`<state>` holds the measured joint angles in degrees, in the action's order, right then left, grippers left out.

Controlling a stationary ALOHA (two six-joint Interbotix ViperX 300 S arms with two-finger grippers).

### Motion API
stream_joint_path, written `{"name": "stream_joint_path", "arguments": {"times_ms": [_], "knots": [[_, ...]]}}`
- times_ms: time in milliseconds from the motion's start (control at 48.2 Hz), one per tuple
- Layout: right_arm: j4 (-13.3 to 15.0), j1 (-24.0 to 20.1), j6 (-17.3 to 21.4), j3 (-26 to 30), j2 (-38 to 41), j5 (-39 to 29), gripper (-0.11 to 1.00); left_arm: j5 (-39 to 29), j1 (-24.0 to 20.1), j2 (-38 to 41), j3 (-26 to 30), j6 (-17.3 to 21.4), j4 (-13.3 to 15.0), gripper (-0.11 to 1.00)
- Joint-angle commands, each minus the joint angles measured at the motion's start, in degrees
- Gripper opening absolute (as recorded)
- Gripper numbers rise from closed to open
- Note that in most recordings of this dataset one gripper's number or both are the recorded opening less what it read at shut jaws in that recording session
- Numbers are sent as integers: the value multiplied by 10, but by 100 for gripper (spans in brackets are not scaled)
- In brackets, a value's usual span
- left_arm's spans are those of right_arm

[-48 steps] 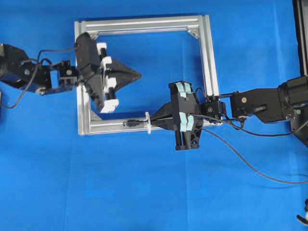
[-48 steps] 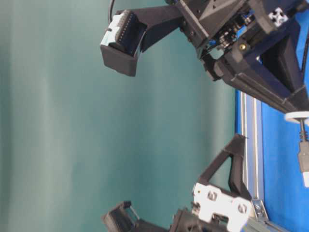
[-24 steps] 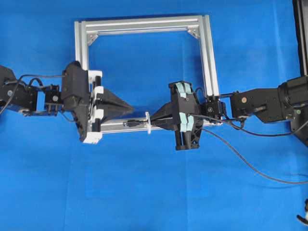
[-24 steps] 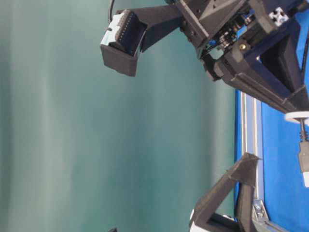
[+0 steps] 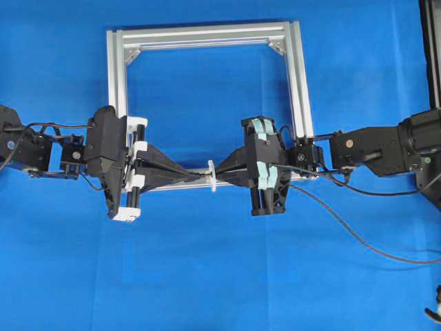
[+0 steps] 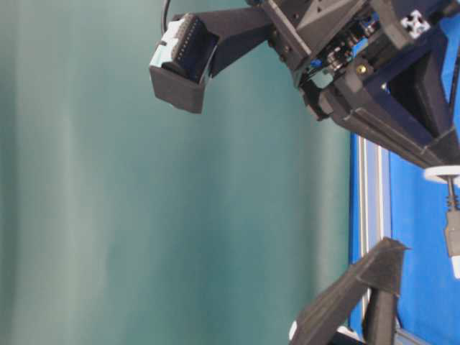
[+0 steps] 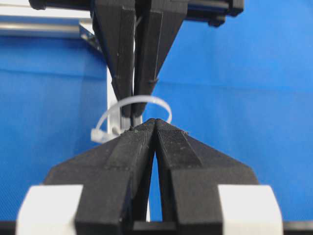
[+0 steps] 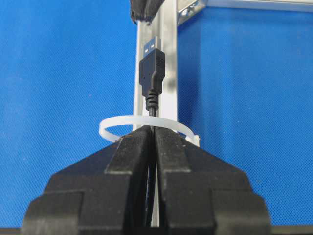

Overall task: Insert the wire through the string loop located in the center.
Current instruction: 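Move the left gripper right toward the loop, opposite the right gripper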

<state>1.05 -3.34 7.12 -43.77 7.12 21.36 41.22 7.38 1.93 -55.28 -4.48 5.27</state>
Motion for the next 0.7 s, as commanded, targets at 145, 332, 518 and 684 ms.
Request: {"name": "stream_joint_path", "arguments": {"times_ms": [145,332,518,684], "knots": [[-1,-2,0,8,-7,5,-2,-11,-4,-12,10,1,-1,0],[0,-2,0,7,-7,5,-2,-16,-13,-11,16,1,-1,3],[-1,-3,0,7,-7,5,-2,-18,-21,-9,20,1,-1,51],[0,-3,0,7,-7,5,-2,-32,-22,-8,23,3,-2,90]]}}
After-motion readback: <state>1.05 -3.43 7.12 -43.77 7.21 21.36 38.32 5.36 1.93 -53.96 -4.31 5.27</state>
